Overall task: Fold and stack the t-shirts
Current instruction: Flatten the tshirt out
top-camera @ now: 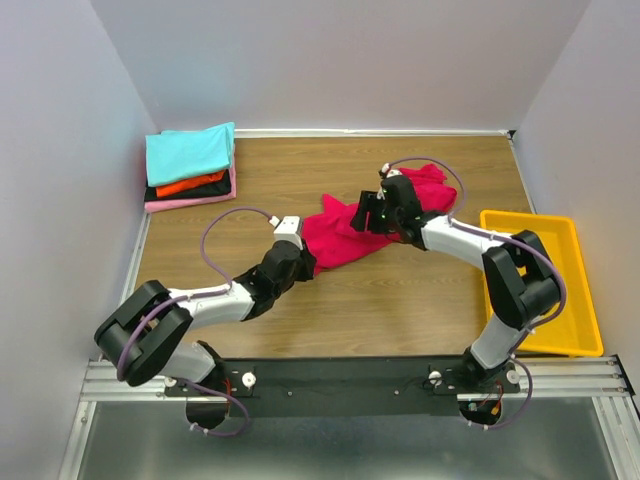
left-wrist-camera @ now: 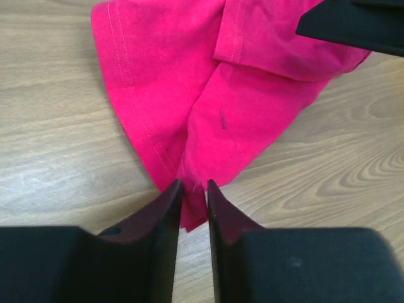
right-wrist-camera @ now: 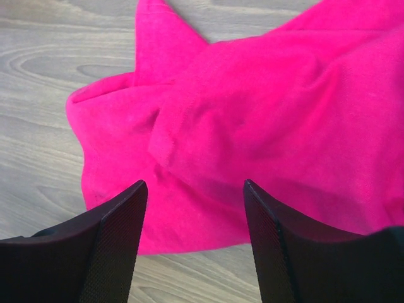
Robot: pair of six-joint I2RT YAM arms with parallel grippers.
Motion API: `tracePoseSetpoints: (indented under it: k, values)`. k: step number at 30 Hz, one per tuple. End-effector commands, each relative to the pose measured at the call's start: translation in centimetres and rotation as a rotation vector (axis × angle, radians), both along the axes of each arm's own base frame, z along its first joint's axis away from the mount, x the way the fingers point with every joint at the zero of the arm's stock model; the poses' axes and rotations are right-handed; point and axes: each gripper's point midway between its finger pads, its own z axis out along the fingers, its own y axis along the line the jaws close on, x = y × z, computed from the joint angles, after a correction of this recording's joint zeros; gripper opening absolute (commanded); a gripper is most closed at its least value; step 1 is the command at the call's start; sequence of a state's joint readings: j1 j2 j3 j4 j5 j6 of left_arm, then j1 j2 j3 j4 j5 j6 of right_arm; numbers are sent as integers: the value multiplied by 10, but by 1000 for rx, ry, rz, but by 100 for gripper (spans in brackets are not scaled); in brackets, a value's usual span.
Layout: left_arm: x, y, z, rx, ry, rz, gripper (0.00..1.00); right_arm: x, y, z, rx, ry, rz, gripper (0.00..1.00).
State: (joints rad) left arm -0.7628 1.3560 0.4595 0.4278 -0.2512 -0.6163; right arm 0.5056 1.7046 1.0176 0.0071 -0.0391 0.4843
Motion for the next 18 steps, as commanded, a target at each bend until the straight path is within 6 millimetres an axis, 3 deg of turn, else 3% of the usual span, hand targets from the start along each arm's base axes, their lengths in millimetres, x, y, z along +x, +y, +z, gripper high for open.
tracePoseSetpoints:
  k: [1, 5, 10, 16, 18]
  values:
    - [5, -11, 5, -7, -23, -25, 15, 5, 22, 3, 6, -25, 57, 68]
    - [5, -11, 2, 1, -19, -24, 0, 5, 35, 2, -12, -38, 88, 67]
    - [5, -10, 1, 11, -21, -27, 0, 6, 51, -4, -53, -44, 113, 67]
    - [4, -9, 5, 10, -31, -29, 0, 7, 47, -40, -195, 20, 90, 66]
    - [4, -8, 6, 13, -33, -28, 0, 14, 46, -42, -230, 16, 67, 65]
